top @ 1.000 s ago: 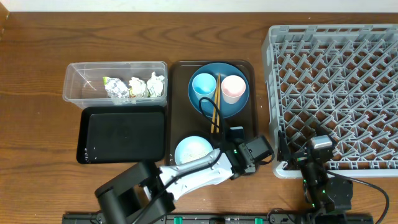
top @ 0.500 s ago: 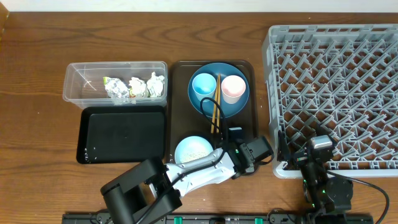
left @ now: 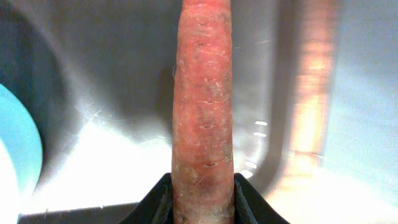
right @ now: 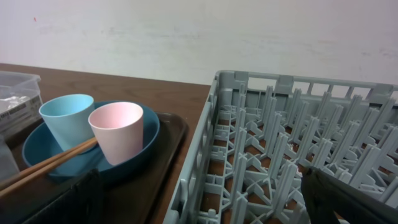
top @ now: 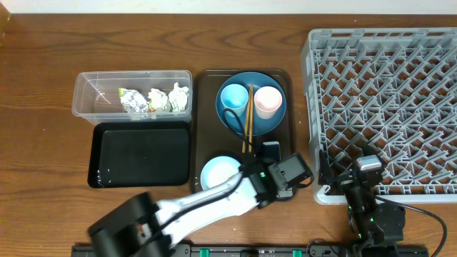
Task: Sort waste into correct bins and load items into the dishwasher rack
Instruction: 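Carry the carrot left and place it on the black tray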
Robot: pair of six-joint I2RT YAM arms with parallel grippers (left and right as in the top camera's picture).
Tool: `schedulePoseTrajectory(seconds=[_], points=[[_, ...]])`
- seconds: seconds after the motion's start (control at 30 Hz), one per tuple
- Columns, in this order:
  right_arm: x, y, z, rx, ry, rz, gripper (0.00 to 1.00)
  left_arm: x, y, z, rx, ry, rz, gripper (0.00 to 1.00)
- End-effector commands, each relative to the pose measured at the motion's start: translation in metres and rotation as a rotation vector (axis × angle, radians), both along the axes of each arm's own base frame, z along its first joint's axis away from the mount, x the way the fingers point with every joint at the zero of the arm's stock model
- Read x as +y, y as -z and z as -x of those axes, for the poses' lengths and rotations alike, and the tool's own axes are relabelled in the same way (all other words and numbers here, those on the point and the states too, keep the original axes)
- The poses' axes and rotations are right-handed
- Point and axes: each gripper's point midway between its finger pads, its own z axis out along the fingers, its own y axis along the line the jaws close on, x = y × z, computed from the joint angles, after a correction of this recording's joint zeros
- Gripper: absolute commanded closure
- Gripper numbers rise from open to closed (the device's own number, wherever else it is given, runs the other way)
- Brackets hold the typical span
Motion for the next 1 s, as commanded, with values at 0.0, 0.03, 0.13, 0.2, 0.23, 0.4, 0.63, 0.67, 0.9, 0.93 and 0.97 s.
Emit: schedulePoseTrajectory(seconds=[0.0, 0.03, 0.13, 0.2, 0.23, 0.4, 0.63, 0.67, 0.9, 0.93, 0.97], points=[[-0.001, 0.001, 0.0, 0.0, 0.004, 0.003, 0.01, -0.001, -0.036, -0.004, -0.066, 0.022, 0.073, 0.73], [-0.001, 0.001, 0.0, 0.0, 0.004, 0.004, 0.01, 0.0, -0.046, -0.007, -0.082, 0.024, 0.094, 0.73], [-0.001, 0.001, 0.0, 0.0, 0.004, 0.003, 0.01, 0.016, -0.07, -0.018, -0.132, -0.022, 0.115, 0.73], [-0.001, 0.001, 0.0, 0.0, 0.004, 0.003, 0.01, 0.039, -0.085, -0.029, -0.172, -0.08, 0.101, 0.73], [-0.001, 0.001, 0.0, 0.0, 0.004, 0.004, 0.01, 0.053, -0.091, -0.036, -0.194, -0.115, 0.082, 0.73], [-0.001, 0.001, 0.0, 0.0, 0.004, 0.004, 0.01, 0.151, -0.118, -0.063, -0.282, -0.354, -0.059, 0.73], [-0.001, 0.001, 0.0, 0.0, 0.004, 0.003, 0.01, 0.276, -0.125, -0.07, -0.23, -0.721, -0.204, 0.73], [-0.001, 0.001, 0.0, 0.0, 0.004, 0.003, 0.01, 0.289, -0.121, -0.069, -0.211, -0.768, -0.224, 0.73], [-0.001, 0.0, 0.0, -0.001, 0.004, 0.003, 0.01, 0.349, -0.087, -0.058, -0.09, -0.997, -0.318, 0.73], [-0.001, 0.001, 0.0, 0.0, 0.004, 0.004, 0.01, 0.355, -0.079, -0.055, -0.07, -1.028, -0.328, 0.73], [-0.001, 0.001, 0.0, 0.0, 0.004, 0.004, 0.01, 0.359, -0.072, -0.054, -0.054, -1.045, -0.334, 0.73]])
